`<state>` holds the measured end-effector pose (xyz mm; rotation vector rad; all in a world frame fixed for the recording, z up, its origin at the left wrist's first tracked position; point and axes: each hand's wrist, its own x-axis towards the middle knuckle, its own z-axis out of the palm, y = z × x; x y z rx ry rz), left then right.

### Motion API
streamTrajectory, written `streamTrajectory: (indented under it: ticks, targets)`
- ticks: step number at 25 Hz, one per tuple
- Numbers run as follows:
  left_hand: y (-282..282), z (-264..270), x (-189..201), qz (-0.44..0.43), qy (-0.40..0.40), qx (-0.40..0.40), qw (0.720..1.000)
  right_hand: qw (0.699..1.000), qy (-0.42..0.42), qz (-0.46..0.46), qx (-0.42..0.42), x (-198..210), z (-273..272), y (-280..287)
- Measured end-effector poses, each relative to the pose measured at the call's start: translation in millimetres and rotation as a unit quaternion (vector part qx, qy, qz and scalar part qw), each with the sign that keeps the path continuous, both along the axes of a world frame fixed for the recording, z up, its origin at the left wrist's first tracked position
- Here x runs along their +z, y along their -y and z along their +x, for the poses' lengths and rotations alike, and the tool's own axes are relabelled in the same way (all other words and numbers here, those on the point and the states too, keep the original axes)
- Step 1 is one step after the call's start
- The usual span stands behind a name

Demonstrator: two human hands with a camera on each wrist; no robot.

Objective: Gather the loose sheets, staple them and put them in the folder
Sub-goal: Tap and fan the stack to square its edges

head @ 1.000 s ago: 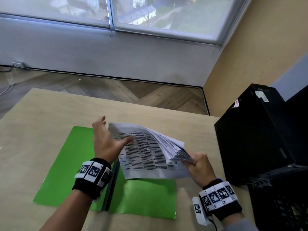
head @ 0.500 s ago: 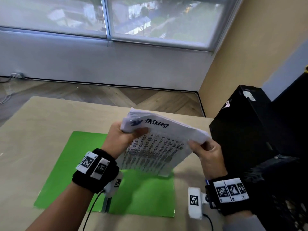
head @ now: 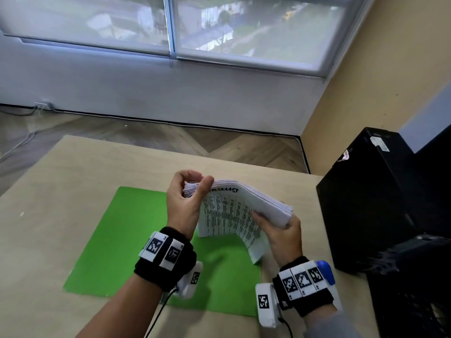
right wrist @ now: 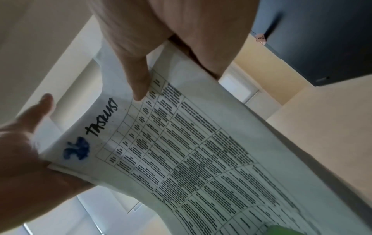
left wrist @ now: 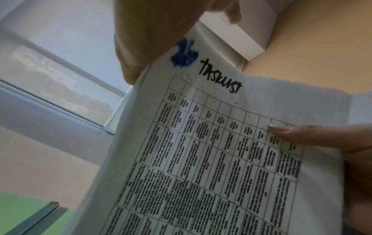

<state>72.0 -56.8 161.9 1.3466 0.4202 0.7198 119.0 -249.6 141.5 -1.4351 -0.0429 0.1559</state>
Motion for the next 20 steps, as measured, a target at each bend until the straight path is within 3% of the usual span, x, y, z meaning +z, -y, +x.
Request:
streamTrajectory:
  ticks: [6,9,11,13,16,18,20]
  targets:
    - [4,25,6,-0.004,-0.004,0.090,0.996,1.000,0.005,0.003,0.026,-1,5,3]
    - [2,35,16,-0.002,-0.002,0.096,0.995,0.999,0.033,-0.029,0.015,0,9,4]
    - [-7,34,25,-0.008,0.011,0.049,0.999,0.998,0.049,-0.050,0.008,3,13,5]
    - [-21,25,27,-0.009,0.033,-0.056,0.998,0.997,0.048,-0.056,0.002,11,20,9]
    - [-38,10,13,0.010,-0.038,-0.212,0.977,0.999,0.003,-0.041,0.025,22,30,18]
    - [-31,5,1,0.011,-0.089,-0.247,0.965,0.997,-0.036,-0.030,0.066,23,34,18]
    - [-18,4,-10,0.013,-0.096,-0.206,0.974,0.992,-0.079,-0.027,0.099,17,34,14]
